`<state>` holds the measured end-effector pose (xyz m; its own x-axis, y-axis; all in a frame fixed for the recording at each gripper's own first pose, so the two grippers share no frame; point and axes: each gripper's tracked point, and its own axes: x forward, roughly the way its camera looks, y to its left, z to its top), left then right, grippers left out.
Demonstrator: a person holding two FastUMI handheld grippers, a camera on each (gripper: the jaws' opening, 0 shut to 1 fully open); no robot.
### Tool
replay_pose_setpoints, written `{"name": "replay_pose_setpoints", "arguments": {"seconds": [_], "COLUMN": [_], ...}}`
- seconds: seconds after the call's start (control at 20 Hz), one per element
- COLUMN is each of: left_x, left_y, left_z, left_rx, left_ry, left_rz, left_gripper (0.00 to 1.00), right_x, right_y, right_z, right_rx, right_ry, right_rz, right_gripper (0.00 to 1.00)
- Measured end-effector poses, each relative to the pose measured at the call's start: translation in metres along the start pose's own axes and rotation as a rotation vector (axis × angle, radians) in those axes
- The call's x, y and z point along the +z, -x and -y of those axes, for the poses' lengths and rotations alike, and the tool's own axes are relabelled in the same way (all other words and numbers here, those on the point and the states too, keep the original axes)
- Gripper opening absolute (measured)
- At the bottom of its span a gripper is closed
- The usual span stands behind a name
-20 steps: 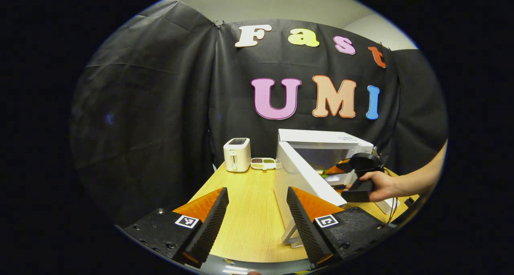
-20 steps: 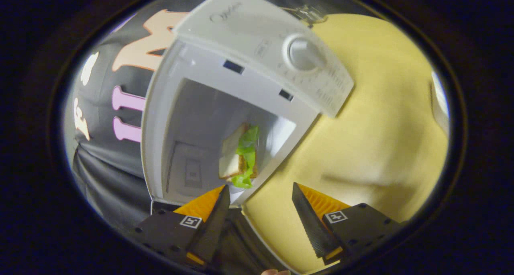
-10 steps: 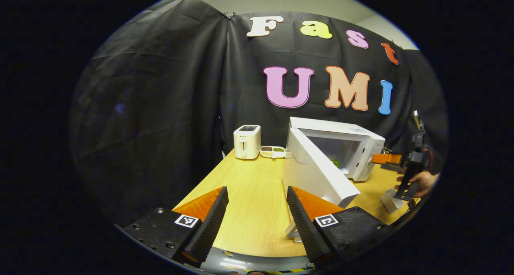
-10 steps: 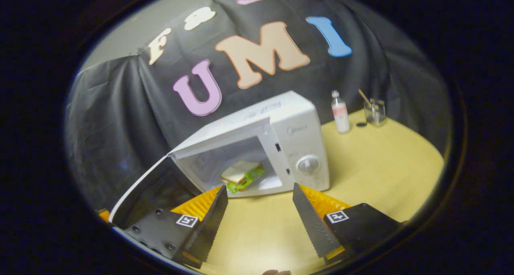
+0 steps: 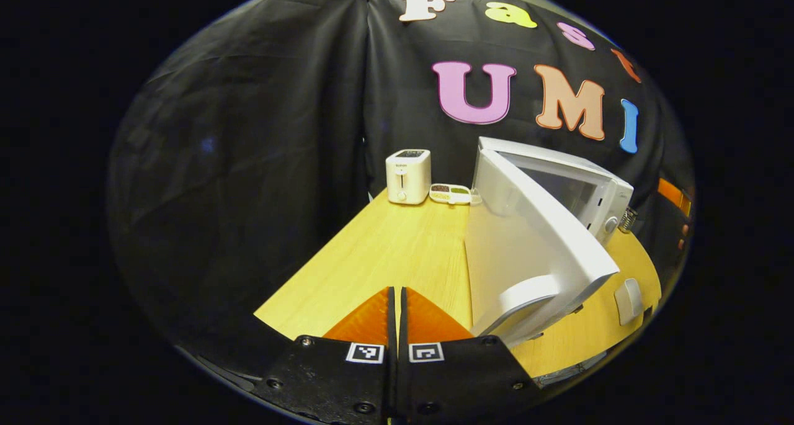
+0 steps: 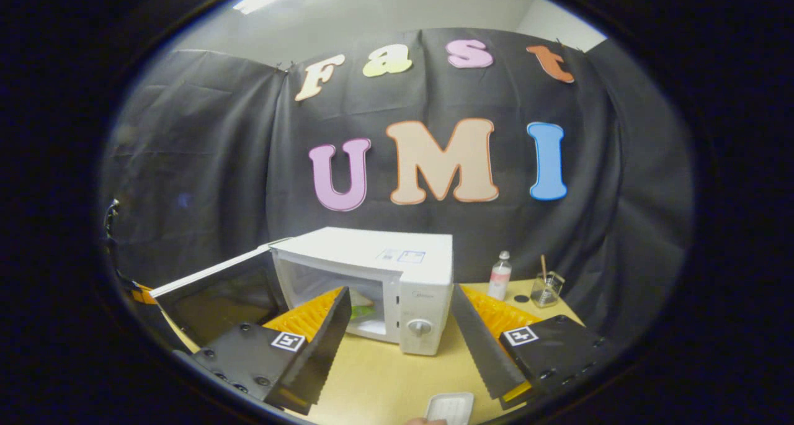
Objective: Open the microwave oven with the left hand, put the food in, and close the microwave oven.
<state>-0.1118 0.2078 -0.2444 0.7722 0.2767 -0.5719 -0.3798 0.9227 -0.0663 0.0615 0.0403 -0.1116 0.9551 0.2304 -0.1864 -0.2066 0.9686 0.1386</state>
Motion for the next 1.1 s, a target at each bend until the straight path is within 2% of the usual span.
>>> {"name": "replay_pose_setpoints", "arguments": {"seconds": [0.2, 0.45, 0.55, 0.9, 1.1], "left_x": [-0.021, -0.032, -0.033, -0.030, -0.029], "left_y": [-0.012, -0.015, -0.016, -0.015, -0.013], "left_z": [0.011, 0.038, 0.046, 0.103, 0.144], "left_rx": [-0.003, -0.055, -0.063, -0.185, -0.255], "left_ry": [-0.052, -0.083, -0.102, -0.183, -0.191], "left_rz": [-0.055, -0.079, -0.084, -0.074, -0.072], "left_gripper": [0.01, 0.01, 0.01, 0.01, 0.01], "right_x": [0.044, 0.068, 0.066, 0.056, 0.056], "right_y": [0.012, 0.023, 0.028, 0.039, 0.047], "right_z": [0.004, 0.010, 0.012, 0.028, 0.037], "right_rx": [-0.003, -0.013, -0.010, -0.040, -0.057], "right_ry": [0.047, 0.056, 0.057, 0.054, 0.077], "right_rz": [0.090, 0.130, 0.122, 0.083, 0.083], "right_gripper": [0.91, 0.96, 0.96, 0.96, 0.96]}}
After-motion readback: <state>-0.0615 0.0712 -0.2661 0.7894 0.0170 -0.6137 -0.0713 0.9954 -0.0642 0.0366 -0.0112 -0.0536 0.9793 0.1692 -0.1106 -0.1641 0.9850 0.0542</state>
